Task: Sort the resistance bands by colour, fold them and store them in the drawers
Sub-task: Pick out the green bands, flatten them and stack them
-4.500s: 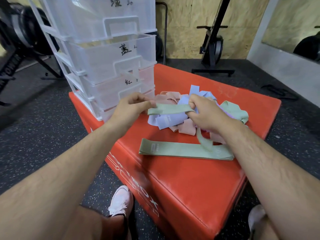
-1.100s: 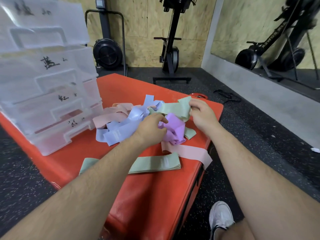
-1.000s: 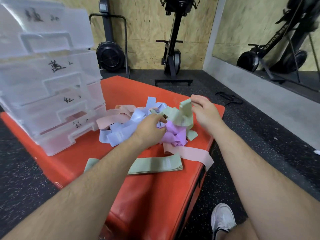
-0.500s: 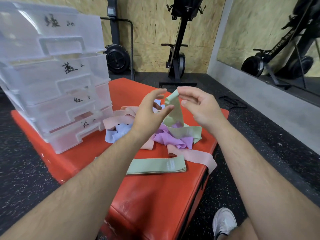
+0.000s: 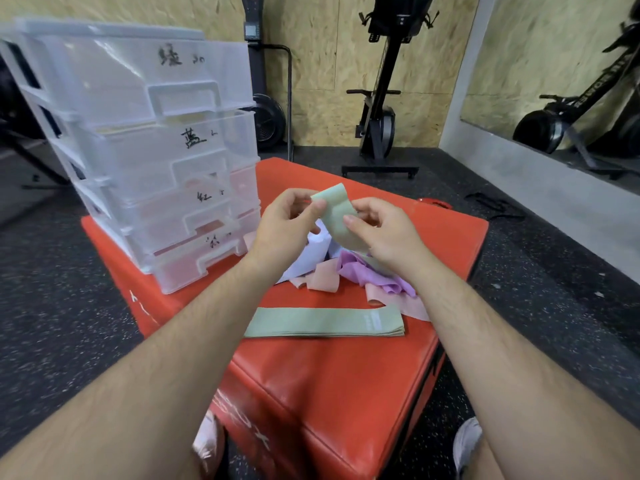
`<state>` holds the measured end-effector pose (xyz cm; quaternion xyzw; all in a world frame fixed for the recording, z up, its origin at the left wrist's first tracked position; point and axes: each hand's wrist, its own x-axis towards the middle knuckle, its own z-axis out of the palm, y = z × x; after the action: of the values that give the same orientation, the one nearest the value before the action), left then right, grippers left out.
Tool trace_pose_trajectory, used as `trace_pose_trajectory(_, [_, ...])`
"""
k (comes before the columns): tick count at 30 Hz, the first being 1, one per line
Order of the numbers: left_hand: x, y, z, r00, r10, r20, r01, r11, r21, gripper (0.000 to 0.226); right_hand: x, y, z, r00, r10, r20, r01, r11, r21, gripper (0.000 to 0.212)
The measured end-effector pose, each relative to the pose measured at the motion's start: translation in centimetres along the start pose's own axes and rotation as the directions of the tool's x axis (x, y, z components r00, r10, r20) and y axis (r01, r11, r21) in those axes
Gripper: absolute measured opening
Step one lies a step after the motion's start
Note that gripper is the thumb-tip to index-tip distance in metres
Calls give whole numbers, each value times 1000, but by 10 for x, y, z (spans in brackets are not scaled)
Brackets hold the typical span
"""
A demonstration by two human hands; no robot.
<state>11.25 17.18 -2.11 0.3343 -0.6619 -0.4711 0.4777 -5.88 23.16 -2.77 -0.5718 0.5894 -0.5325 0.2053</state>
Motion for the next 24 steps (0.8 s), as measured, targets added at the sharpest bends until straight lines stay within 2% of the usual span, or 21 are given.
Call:
trace_pose_trajectory(4, [-9, 5, -18, 999, 15, 46, -16, 1000, 18, 21, 0, -7, 19, 998, -24, -57, 24, 1000, -1, 11])
trace_pose_trajectory(8, [-13, 4, -29, 998, 59, 3, -59, 998, 19, 9, -2, -10, 33, 986, -114, -123, 104, 991, -86, 29])
trace_pose_trajectory(15, [-12, 1, -47, 998, 51, -23, -50, 998, 41, 10, -5, -15, 45, 944, -260, -203, 222, 955, -195, 14])
trace_pose_trajectory(19, [-13, 1, -47, 998, 66, -18, -65, 995, 71, 8, -9, -17, 49, 973, -177, -147, 162, 980, -112, 17])
trace_pose_trajectory(24, [-14, 2, -42, 997, 79, -23, -76, 991, 106, 13, -11, -18, 52, 974, -138, -182, 121, 988, -99, 18])
